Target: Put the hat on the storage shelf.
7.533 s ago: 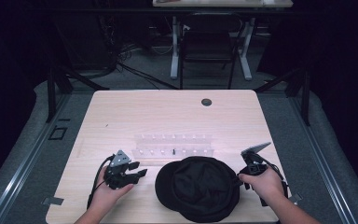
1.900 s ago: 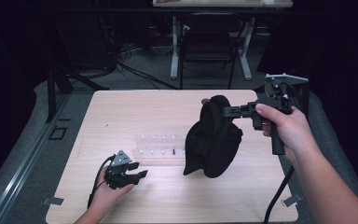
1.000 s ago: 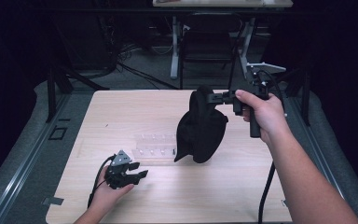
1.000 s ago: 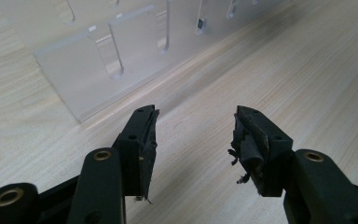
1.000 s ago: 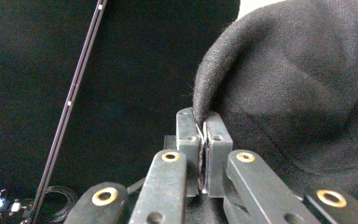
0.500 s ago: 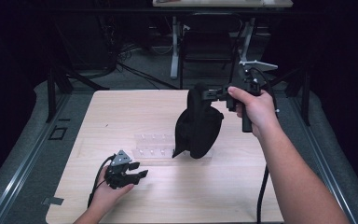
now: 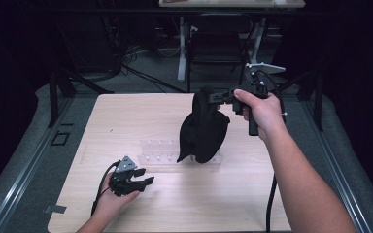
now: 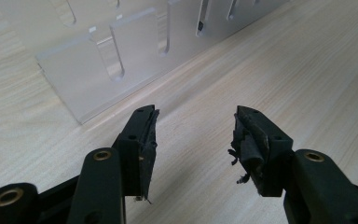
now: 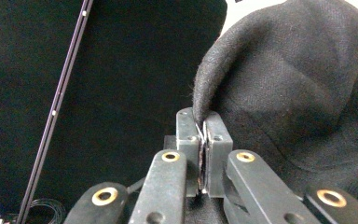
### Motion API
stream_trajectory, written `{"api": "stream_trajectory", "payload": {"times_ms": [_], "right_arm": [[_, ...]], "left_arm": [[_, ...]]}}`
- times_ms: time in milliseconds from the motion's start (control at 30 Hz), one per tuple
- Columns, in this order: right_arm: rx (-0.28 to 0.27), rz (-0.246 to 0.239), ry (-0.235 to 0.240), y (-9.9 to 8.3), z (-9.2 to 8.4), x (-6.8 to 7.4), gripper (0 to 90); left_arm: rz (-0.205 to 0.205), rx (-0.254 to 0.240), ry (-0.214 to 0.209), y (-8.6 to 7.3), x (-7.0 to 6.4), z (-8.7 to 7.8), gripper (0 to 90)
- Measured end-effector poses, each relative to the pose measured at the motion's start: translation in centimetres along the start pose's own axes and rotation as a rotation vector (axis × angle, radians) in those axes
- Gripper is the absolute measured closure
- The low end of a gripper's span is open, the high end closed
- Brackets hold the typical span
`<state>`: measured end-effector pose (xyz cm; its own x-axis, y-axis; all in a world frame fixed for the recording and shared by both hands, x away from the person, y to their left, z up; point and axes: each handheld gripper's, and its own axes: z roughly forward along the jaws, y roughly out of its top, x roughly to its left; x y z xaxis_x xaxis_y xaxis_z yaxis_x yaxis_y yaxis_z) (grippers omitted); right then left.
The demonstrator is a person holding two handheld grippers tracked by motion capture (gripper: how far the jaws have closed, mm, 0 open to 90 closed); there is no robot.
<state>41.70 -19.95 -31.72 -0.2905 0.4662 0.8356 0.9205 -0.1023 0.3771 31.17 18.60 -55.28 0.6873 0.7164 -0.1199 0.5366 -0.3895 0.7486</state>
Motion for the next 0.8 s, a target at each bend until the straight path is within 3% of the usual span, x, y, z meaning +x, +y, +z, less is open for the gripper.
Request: {"api": "stream_trajectory", "payload": {"times_ms": [167, 200, 367, 400, 433, 567, 800], "right_arm": [[0.005, 0.004, 0.004, 0.0, 0.3, -0.3, 87.9], [0.005, 0.004, 0.006, 0.0, 0.5, -0.4, 87.9], [0.004, 0.004, 0.023, -0.2, 0.8, -0.5, 87.8], [0.004, 0.008, 0.023, -0.2, 0.8, -0.5, 87.8], [-0.002, 0.012, 0.022, -0.2, 0.8, -0.5, 87.8], [-0.005, 0.012, 0.027, -0.3, 1.0, -0.6, 87.6], [-0.006, 0.017, 0.034, -0.2, 1.5, -0.5, 87.4]], "left_arm": [[0.008, -0.005, 0.001, 0.1, -0.1, 0.0, 49.2], [0.007, -0.017, 0.024, 0.1, -0.2, 0.0, 49.1], [0.007, -0.032, 0.000, 0.6, -0.2, -0.4, 49.3], [0.001, -0.046, 0.022, 0.7, -0.5, -0.4, 49.5], [0.012, -0.045, 0.000, 0.9, -0.4, -0.5, 49.8], [0.027, -0.071, -0.015, 1.7, -1.1, -0.9, 52.2], [0.071, -0.081, -0.014, 3.0, -2.3, -0.9, 54.7]]}}
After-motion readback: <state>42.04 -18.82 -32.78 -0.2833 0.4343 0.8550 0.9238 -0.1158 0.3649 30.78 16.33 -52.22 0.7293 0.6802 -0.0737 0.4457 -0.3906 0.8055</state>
